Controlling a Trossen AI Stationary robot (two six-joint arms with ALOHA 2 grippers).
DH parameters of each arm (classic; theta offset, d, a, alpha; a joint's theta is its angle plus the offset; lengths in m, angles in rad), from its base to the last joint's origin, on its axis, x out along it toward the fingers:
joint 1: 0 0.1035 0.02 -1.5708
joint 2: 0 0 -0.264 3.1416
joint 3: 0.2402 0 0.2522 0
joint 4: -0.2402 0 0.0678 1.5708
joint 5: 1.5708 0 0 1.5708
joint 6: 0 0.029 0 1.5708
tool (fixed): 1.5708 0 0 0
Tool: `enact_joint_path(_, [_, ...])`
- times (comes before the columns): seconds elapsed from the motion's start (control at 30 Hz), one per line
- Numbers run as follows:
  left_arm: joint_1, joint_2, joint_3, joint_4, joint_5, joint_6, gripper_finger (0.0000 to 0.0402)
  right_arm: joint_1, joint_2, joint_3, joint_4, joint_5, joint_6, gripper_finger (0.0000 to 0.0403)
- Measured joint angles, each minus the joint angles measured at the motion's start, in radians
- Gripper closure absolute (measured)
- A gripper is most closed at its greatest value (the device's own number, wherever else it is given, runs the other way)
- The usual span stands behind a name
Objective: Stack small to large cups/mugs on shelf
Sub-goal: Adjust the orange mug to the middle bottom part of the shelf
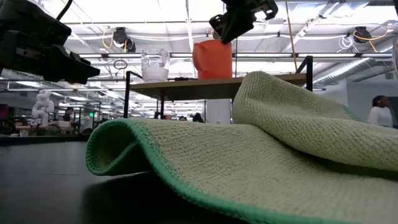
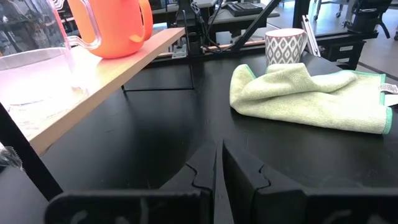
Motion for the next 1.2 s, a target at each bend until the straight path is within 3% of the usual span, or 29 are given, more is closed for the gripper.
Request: enact_joint_path(1.2, [0.000, 0.000, 0.000, 0.000, 0.033, -0.003, 0.0371, -0.001, -0.001, 0.000, -0.009, 0.001, 0.034, 0.0385])
